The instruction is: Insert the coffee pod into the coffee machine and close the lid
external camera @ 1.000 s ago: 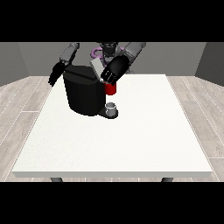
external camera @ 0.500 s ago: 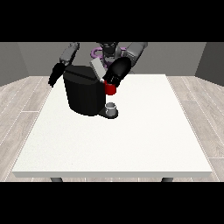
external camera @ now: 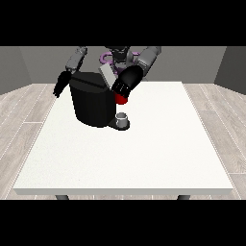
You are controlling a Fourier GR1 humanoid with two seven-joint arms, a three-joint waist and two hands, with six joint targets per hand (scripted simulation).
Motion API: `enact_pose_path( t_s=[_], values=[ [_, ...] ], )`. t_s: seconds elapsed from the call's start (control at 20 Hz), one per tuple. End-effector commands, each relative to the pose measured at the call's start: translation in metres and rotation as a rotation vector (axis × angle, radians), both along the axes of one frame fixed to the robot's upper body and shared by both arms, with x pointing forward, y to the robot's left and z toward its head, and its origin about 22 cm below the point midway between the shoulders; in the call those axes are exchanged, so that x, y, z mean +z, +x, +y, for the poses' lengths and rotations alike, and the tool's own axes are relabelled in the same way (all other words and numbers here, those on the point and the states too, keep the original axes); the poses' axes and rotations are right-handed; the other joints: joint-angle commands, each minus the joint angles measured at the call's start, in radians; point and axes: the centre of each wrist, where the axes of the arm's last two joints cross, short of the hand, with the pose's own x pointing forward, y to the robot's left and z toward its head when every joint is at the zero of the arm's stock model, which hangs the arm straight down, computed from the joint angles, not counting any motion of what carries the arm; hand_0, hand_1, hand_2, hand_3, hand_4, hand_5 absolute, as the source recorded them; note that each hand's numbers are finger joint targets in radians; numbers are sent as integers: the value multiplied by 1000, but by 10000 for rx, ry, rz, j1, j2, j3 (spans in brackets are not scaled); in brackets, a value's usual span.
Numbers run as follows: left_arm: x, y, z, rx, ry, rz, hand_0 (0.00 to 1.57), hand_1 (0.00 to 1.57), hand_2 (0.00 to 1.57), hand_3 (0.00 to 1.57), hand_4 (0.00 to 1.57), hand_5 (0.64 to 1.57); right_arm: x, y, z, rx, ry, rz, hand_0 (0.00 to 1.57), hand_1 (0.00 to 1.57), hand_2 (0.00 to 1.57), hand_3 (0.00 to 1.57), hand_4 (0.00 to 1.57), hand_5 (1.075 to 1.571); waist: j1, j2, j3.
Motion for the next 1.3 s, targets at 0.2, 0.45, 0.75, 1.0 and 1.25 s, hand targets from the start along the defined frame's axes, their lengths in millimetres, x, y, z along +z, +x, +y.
enact_pose_path(
  t_s=[0.2,0.45,0.75,1.0,1.25],
  values=[
    [18,-2,15,139,-94,-735,1224,1224,1202,978,0,1571,14,1,16,137,-31,-591,0,0,0,0,74,1571,-402,556,-16],
    [16,-2,1,-197,480,-1033,1144,1144,1115,841,0,1571,2,4,2,-88,-296,-208,0,0,0,0,185,1571,-104,373,-13],
    [19,-7,34,101,782,-1671,742,742,871,653,0,1571,18,7,-8,21,-441,-397,0,0,0,0,207,1571,-153,617,-18],
    [16,-3,18,527,983,-1426,0,0,623,490,0,1571,7,4,6,145,-344,-145,0,0,0,0,117,1571,-285,370,-14],
    [37,-9,31,303,916,-1862,0,0,525,452,0,1571,16,9,13,57,-56,-471,0,0,0,0,153,1571,-56,527,-14]
  ],
)
